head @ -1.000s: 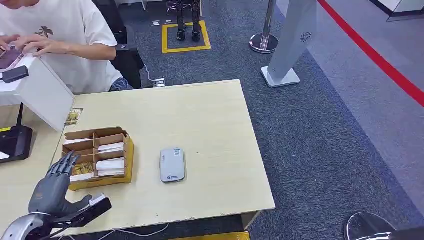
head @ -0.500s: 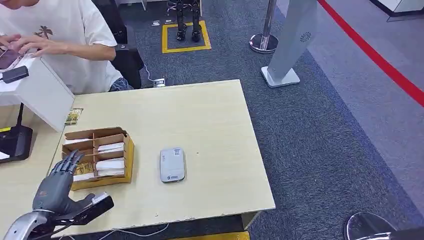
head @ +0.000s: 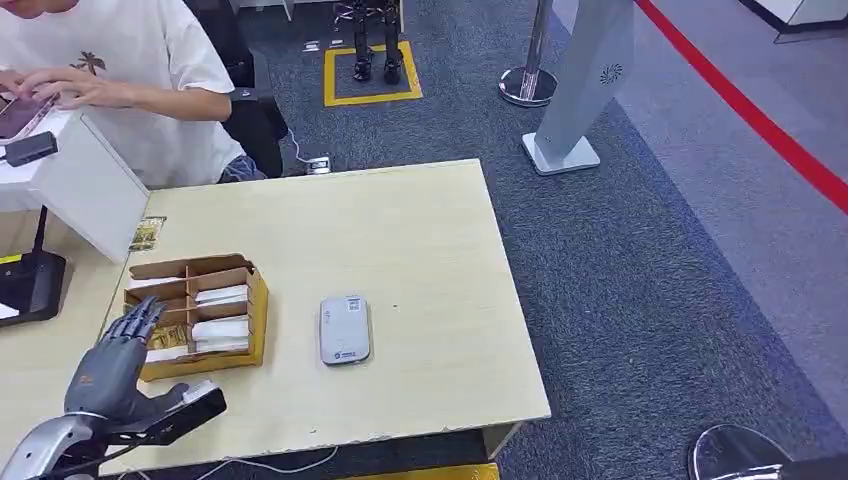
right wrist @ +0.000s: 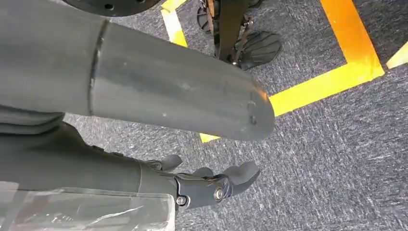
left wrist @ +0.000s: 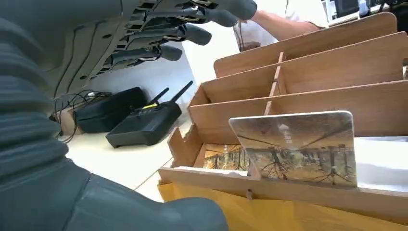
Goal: Pass the card to the sensor for recognition and then transmit it.
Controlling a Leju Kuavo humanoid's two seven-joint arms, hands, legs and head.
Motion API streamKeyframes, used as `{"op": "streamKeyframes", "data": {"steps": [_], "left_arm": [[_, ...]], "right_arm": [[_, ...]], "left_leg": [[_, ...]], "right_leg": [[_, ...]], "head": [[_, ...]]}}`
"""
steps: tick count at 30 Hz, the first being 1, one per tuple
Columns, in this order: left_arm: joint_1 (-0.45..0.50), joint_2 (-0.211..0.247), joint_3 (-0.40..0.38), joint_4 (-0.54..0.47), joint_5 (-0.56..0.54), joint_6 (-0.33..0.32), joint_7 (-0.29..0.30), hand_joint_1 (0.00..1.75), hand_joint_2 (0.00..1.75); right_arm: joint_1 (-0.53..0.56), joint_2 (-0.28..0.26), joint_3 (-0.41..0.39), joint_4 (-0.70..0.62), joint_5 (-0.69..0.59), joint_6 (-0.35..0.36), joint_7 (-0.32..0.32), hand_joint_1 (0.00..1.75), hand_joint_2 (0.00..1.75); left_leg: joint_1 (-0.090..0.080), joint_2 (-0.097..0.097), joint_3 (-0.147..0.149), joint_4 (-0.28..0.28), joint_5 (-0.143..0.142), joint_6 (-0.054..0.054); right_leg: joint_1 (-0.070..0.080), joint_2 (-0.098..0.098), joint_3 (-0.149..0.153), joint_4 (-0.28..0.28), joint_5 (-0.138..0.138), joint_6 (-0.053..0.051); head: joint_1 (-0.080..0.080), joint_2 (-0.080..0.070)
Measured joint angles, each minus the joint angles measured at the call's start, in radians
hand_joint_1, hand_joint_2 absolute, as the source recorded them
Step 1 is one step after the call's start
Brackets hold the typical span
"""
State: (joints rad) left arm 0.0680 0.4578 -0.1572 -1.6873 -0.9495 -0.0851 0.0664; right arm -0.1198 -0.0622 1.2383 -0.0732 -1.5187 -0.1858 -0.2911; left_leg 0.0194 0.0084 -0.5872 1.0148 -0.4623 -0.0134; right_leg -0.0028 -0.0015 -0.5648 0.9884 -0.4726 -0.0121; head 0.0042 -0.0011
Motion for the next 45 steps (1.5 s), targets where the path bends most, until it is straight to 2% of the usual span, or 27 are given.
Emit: {"op": "streamKeyframes", "data": {"steps": [15, 34, 35, 36, 45], "left_arm": [[-0.024, 0.009, -0.034, 0.016, 0.000, -0.006, -0.003, 0.00, 1.75], [-0.017, 0.051, -0.049, 0.018, 0.006, -0.008, 0.007, 0.00, 1.75], [-0.016, 0.053, -0.049, 0.018, 0.007, -0.009, 0.012, 1.64, 1.75], [-0.015, 0.056, -0.049, 0.018, 0.008, -0.009, 0.016, 1.75, 1.75], [0.000, 0.072, -0.049, 0.018, 0.023, -0.019, 0.021, 1.75, 1.75]], "right_arm": [[-0.002, 0.000, 0.017, -0.002, 0.000, 0.000, 0.003, 0.00, 0.00], [-0.002, 0.000, 0.019, -0.002, 0.000, -0.001, 0.013, 0.00, 0.00], [-0.002, 0.000, 0.019, -0.002, 0.000, -0.001, 0.013, 0.00, 0.00], [-0.002, 0.000, 0.019, -0.002, 0.000, -0.001, 0.013, 0.00, 0.00], [-0.002, -0.001, 0.019, -0.003, 0.000, 0.000, 0.013, 0.00, 0.00]], "left_leg": [[0.000, 0.000, 0.000, 0.000, 0.000, 0.000], [0.000, 0.000, 0.000, 0.000, 0.000, 0.000], [0.000, 0.000, 0.000, 0.000, 0.000, 0.000], [0.000, 0.000, 0.000, 0.000, 0.000, 0.000], [0.000, 0.000, 0.000, 0.000, 0.000, 0.000]], "right_leg": [[0.000, 0.000, 0.000, 0.000, 0.000, 0.000], [0.000, 0.000, 0.000, 0.000, 0.000, 0.000], [0.000, 0.000, 0.000, 0.000, 0.000, 0.000], [0.000, 0.000, 0.000, 0.000, 0.000, 0.000], [0.000, 0.000, 0.000, 0.000, 0.000, 0.000]], "head": [[0.000, 0.000], [0.000, 0.000], [0.000, 0.000], [0.000, 0.000], [0.000, 0.000]]}}
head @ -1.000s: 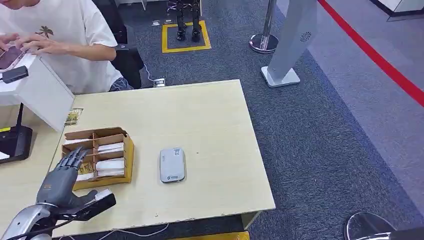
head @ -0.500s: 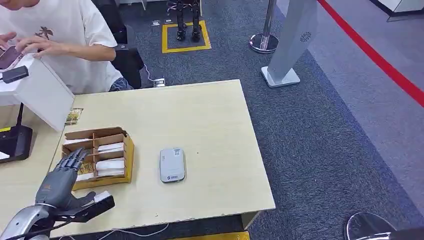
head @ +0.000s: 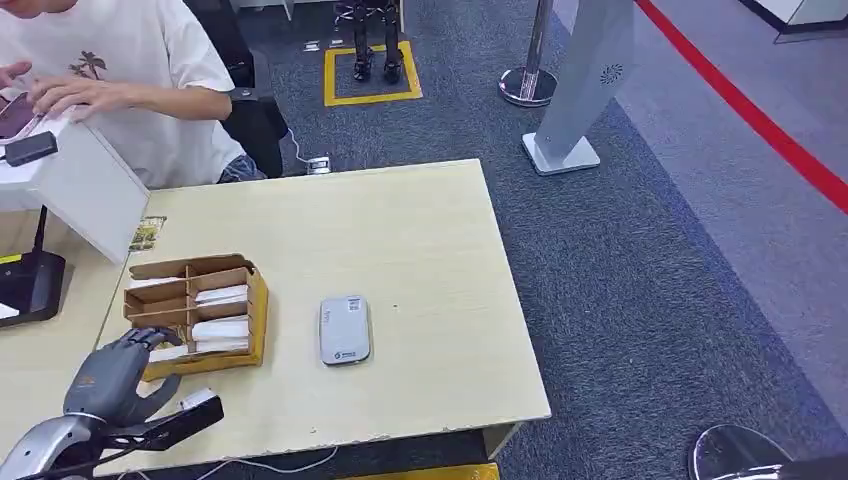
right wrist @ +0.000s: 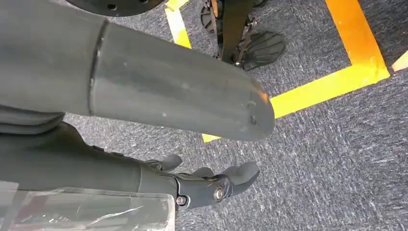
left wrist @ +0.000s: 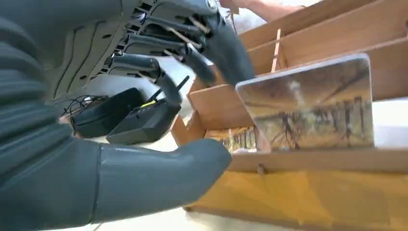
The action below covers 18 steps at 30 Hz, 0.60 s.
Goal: Pass the card to the sensor for recognition and then transmit it.
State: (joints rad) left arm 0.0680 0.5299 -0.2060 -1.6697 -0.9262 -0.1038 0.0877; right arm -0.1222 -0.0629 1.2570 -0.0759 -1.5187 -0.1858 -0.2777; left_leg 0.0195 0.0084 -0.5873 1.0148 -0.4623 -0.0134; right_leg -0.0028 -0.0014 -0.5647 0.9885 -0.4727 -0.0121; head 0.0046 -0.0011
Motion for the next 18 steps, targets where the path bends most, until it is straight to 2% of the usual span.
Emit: {"op": "streamKeyframes", "data": {"steps": [18], "left_arm": [[0.020, 0.005, 0.005, -0.011, 0.041, 0.010, -0.008, 1.75, 1.75]], "right_arm": [[0.000, 0.000, 0.000, -0.001, 0.000, 0.006, 0.000, 0.00, 0.00]], "left_leg": [[0.000, 0.000, 0.000, 0.000, 0.000, 0.000]], "right_leg": [[0.000, 0.000, 0.000, 0.000, 0.000, 0.000]], "head": [[0.000, 0.000]]}}
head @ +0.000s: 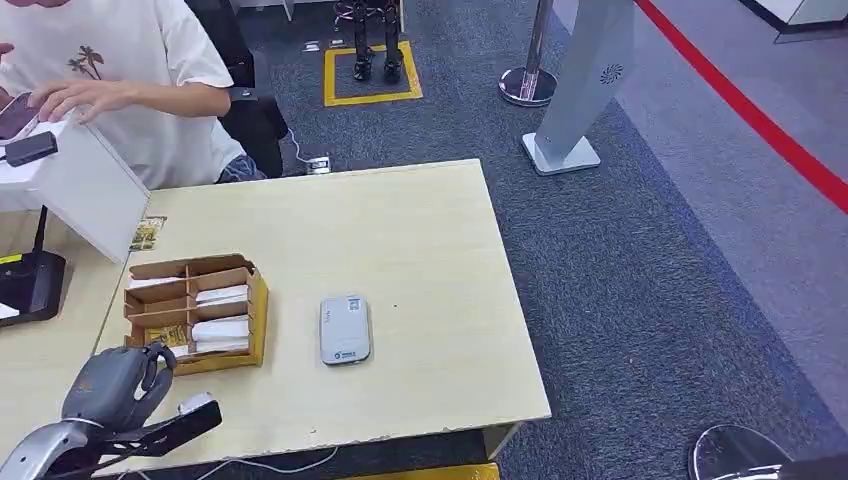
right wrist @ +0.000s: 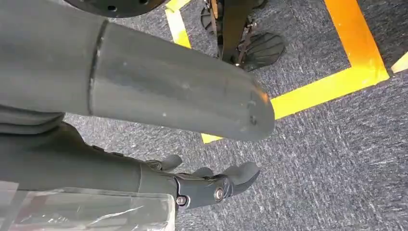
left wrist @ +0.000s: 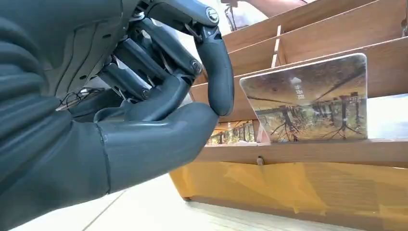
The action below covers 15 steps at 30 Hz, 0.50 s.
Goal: Pass the card to the sensor for recognition and then transmit it.
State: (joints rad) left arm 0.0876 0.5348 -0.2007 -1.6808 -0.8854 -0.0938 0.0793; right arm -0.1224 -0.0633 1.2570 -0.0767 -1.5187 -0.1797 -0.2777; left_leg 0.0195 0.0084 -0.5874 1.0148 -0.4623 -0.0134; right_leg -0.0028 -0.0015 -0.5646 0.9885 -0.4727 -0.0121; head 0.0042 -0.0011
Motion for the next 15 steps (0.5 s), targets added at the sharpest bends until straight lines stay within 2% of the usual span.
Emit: {"op": "streamKeyframes", "data": {"steps": [12, 13, 14, 15], "left_arm": [[0.001, 0.000, 0.003, -0.008, 0.003, 0.000, -0.001, 1.75, 1.75], [0.001, 0.000, 0.003, -0.008, 0.003, 0.000, -0.001, 1.43, 1.75], [0.001, 0.000, 0.003, -0.008, 0.005, -0.001, -0.002, 0.17, 1.75], [0.001, 0.000, 0.004, -0.008, 0.006, -0.002, -0.005, 0.00, 1.75]], "right_arm": [[0.000, -0.002, 0.000, -0.002, 0.000, 0.006, -0.001, 0.00, 0.00], [0.000, -0.002, 0.000, -0.002, 0.000, 0.006, -0.001, 0.00, 0.00], [0.000, -0.002, 0.000, -0.002, 0.000, 0.006, -0.001, 0.00, 0.00], [0.000, -0.002, 0.000, -0.002, 0.000, 0.005, -0.001, 0.00, 0.00]], "left_leg": [[0.000, 0.000, 0.000, 0.000, 0.000, 0.000], [0.000, 0.000, 0.000, 0.000, 0.000, 0.000], [0.000, 0.000, 0.000, 0.000, 0.000, 0.000], [0.000, 0.000, 0.000, 0.000, 0.000, 0.000]], "right_leg": [[0.000, 0.000, 0.000, 0.000, 0.000, 0.000], [0.000, 0.000, 0.000, 0.000, 0.000, 0.000], [0.000, 0.000, 0.000, 0.000, 0.000, 0.000], [0.000, 0.000, 0.000, 0.000, 0.000, 0.000]], "head": [[0.000, 0.000], [0.000, 0.000], [0.000, 0.000], [0.000, 0.000]]}}
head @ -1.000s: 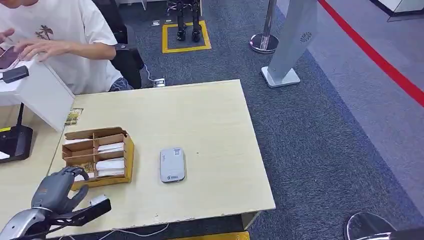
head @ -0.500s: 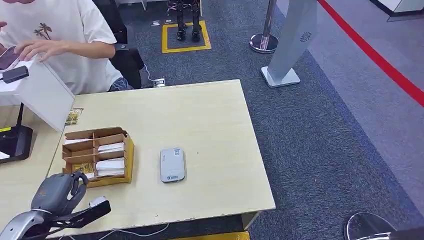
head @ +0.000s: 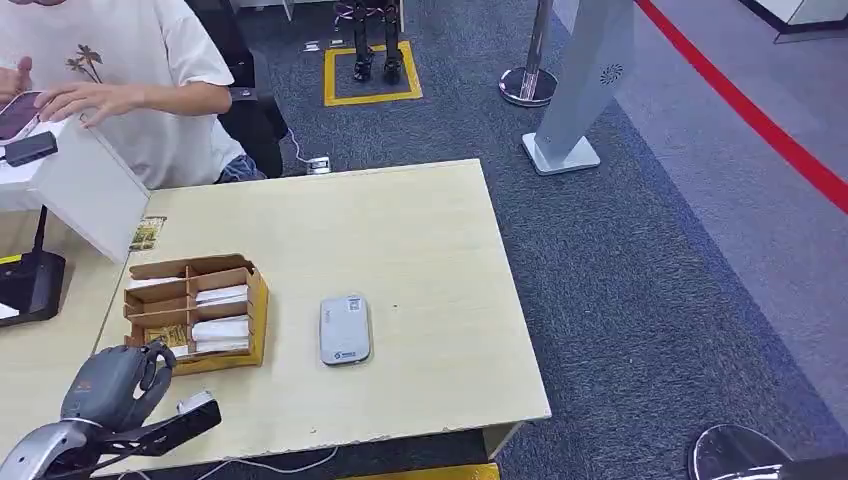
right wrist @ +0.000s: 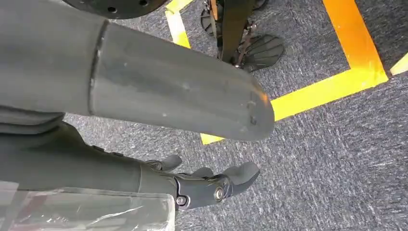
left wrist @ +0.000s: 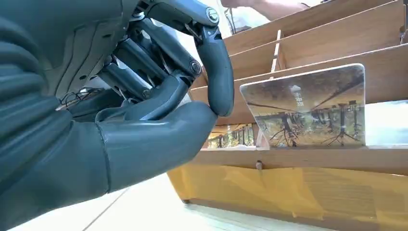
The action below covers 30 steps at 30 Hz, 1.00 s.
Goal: Pass the card to the sensor for recognition and then transmit it.
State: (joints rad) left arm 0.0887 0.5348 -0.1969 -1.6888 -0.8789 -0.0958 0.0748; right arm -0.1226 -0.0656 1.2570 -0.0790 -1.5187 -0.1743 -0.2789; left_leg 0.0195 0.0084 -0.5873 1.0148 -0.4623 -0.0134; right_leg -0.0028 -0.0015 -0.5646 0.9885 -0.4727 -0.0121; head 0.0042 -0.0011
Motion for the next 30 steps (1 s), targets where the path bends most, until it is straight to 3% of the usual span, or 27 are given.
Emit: {"op": "streamKeyframes", "data": {"steps": [30], "left_arm": [[-0.013, 0.004, 0.020, -0.001, 0.018, -0.023, -0.002, 0.00, 1.75]], "right_arm": [[-0.003, -0.004, 0.003, -0.002, 0.000, -0.010, 0.003, 0.00, 0.00]], "left_leg": [[0.000, 0.000, 0.000, 0.000, 0.000, 0.000]], "right_leg": [[0.000, 0.000, 0.000, 0.000, 0.000, 0.000]], "head": [[0.000, 0.000]]}}
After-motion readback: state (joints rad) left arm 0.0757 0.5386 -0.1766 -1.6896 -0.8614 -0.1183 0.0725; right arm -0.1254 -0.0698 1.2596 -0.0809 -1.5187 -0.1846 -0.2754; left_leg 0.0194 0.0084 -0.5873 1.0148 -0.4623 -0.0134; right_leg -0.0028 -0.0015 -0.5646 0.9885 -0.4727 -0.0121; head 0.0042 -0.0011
